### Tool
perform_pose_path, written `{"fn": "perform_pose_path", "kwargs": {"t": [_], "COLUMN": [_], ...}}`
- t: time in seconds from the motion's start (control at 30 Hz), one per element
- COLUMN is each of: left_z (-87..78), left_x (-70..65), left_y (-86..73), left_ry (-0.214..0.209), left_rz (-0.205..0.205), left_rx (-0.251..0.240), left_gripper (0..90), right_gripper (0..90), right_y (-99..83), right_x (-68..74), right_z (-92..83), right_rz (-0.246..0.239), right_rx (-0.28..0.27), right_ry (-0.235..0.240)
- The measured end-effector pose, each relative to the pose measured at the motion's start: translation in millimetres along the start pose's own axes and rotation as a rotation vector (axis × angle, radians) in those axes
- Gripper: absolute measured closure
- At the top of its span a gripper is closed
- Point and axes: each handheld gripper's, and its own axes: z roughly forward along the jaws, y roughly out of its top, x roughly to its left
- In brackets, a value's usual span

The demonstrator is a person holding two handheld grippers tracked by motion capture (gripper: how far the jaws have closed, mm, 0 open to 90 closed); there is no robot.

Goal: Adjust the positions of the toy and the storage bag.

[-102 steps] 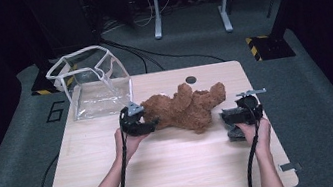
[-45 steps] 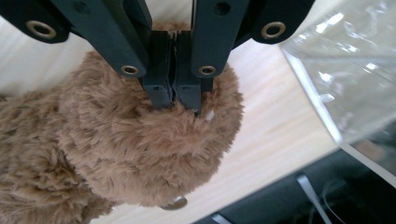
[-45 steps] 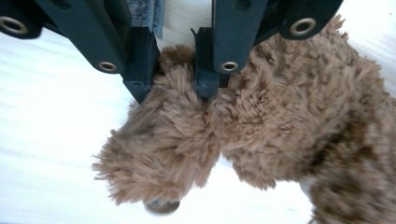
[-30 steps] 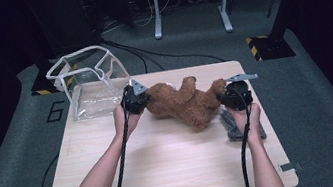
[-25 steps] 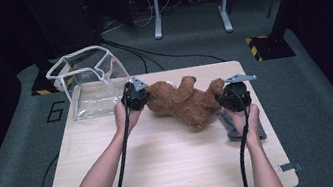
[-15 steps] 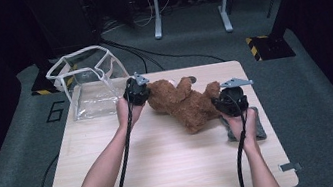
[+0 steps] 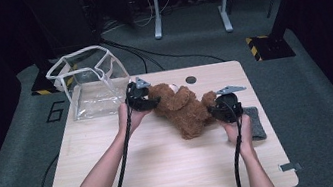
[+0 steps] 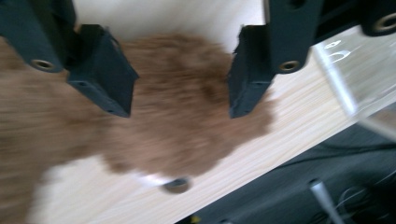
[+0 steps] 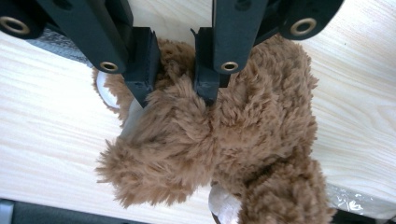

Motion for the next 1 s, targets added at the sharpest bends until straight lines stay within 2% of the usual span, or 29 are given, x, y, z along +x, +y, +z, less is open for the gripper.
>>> {"fn": "perform_pose_path", "kwargs": {"t": [0.17,0.2,0.27,0.33,0.47,0.53,0.6,0.63,0.7,0.73,0.83,0.93,1.0], "left_z": [-2.4,-1.1,2.3,7.9,14.0,17.2,19.2,19.3,18.0,16.3,10.8,5.4,1.4], "left_x": [-33.5,-38.7,-47.9,-56.0,-65.7,-66.6,-66.0,-64.1,-60.9,-58.2,-51.6,-43.8,-39.9], "left_y": [14.1,15.9,20.9,25.6,32.1,33.1,31.3,29.1,24.6,21.8,9.4,-5.5,-15.2], "left_ry": [-0.074,-0.079,-0.091,-0.107,-0.119,-0.119,-0.113,-0.102,-0.095,-0.085,-0.081,-0.09,-0.095], "left_rz": [0.071,0.063,0.087,0.076,0.084,0.089,0.076,0.072,0.062,0.065,0.035,0.0,-0.015], "left_rx": [-0.025,-0.035,-0.036,-0.039,-0.029,-0.028,-0.031,-0.039,-0.049,-0.053,-0.078,-0.101,-0.113], "left_gripper": [32.6,32.1,31.2,30.8,30.7,35.8,53.5,61.3,70.5,72.2,74.6,75.2,75.3], "right_gripper": [73.6,73.6,73.3,73.1,72.6,72.2,70.9,69.1,61.0,56.4,45.1,36.8,29.9], "right_y": [1.1,1.1,1.5,1.6,1.5,1.4,1.2,1.2,0.4,-0.2,-3.3,-5.9,-7.6], "right_x": [-0.6,-0.7,-1.0,-1.0,-2.2,-2.4,-2.8,-2.5,-5.2,-7.4,-18.7,-32.0,-42.9], "right_z": [2.2,2.4,3.0,2.9,3.2,3.4,3.3,3.2,2.4,1.8,-2.4,-10.0,-16.6], "right_rz": [-0.003,-0.004,-0.004,-0.001,-0.003,-0.003,-0.009,0.004,0.001,0.005,0.038,0.102,0.146], "right_rx": [0.015,0.015,0.017,0.023,0.03,0.033,0.034,0.034,0.043,0.045,0.048,0.015,-0.011], "right_ry": [0.006,0.006,0.007,0.006,0.015,0.017,0.021,0.022,0.036,0.049,0.084,0.093,0.081]}}
